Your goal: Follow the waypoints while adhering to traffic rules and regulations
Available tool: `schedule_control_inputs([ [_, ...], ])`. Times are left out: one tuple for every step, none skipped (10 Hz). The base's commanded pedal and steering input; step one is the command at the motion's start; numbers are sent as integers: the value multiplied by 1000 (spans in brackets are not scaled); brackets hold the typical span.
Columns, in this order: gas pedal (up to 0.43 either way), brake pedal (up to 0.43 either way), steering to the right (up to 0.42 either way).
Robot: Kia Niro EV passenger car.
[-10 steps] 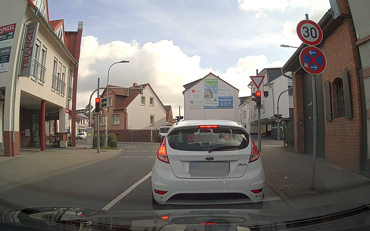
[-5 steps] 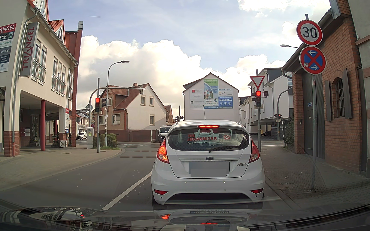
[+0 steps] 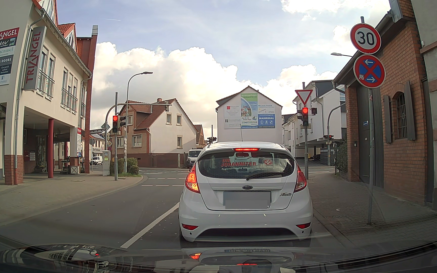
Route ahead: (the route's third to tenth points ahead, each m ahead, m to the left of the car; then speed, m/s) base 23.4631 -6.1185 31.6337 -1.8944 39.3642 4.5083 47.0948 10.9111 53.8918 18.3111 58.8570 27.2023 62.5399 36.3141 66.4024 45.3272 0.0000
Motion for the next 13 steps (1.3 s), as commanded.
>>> schedule_control_inputs([
  [0,274,9],
  [0,274,9],
  [0,274,9],
  [0,274,9],
  [0,274,9],
  [0,274,9],
  [0,274,10],
  [0,274,9],
  [0,274,9],
  [0,274,9],
  [0,274,9],
  [0,274,9],
  [0,274,9],
])
